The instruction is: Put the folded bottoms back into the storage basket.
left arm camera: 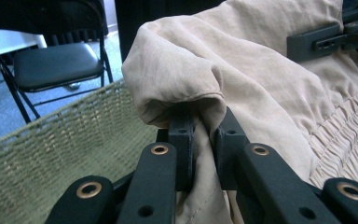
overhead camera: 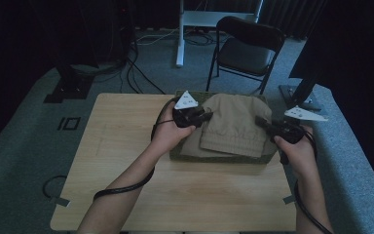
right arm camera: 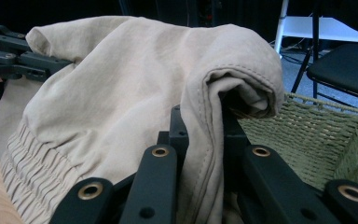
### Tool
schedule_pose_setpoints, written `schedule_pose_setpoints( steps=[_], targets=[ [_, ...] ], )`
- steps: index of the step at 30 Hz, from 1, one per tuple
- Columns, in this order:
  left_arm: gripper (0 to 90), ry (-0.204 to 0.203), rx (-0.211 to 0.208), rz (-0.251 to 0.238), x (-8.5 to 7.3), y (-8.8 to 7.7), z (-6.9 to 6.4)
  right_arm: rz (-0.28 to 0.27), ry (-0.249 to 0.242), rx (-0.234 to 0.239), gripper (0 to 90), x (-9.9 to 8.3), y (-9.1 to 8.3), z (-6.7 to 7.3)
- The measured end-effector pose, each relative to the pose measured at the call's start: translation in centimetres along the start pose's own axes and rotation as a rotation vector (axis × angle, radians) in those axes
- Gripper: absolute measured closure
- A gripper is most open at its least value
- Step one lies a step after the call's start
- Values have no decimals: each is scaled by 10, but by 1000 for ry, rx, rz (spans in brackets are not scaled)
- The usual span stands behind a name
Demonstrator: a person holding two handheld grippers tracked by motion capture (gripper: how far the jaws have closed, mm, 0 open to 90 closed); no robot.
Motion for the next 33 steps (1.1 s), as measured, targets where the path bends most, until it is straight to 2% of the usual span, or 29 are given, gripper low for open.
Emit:
schedule_pose_setpoints(
  steps=[8, 19, 24, 27, 33],
  targets=[
    [821, 5, 35, -14, 12, 15, 16, -10, 24, -9, 805, 11, 11, -16],
    [821, -5, 81, 1, 13, 40, 40, -5, 70, -21, 806, 17, 36, -43],
    [821, -21, 97, 27, 1, 59, 49, 15, 92, -34, 805, 10, 51, -58],
    [821, -23, 116, 45, -9, 71, 52, 28, 93, -60, 805, 2, 61, -69],
    [820, -53, 128, 71, -26, 89, 57, 65, 101, -107, 805, -19, 79, -92]
  ],
)
Point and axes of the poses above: each handheld gripper's, and its own axes: y roughly forward along the jaws, x roughly out of its top, z roughly to its left, the point moved 10 cm from there along y, roughly forward along the jaws, and after that the axes turned 15 degrees about x, right-handed, at the moved point
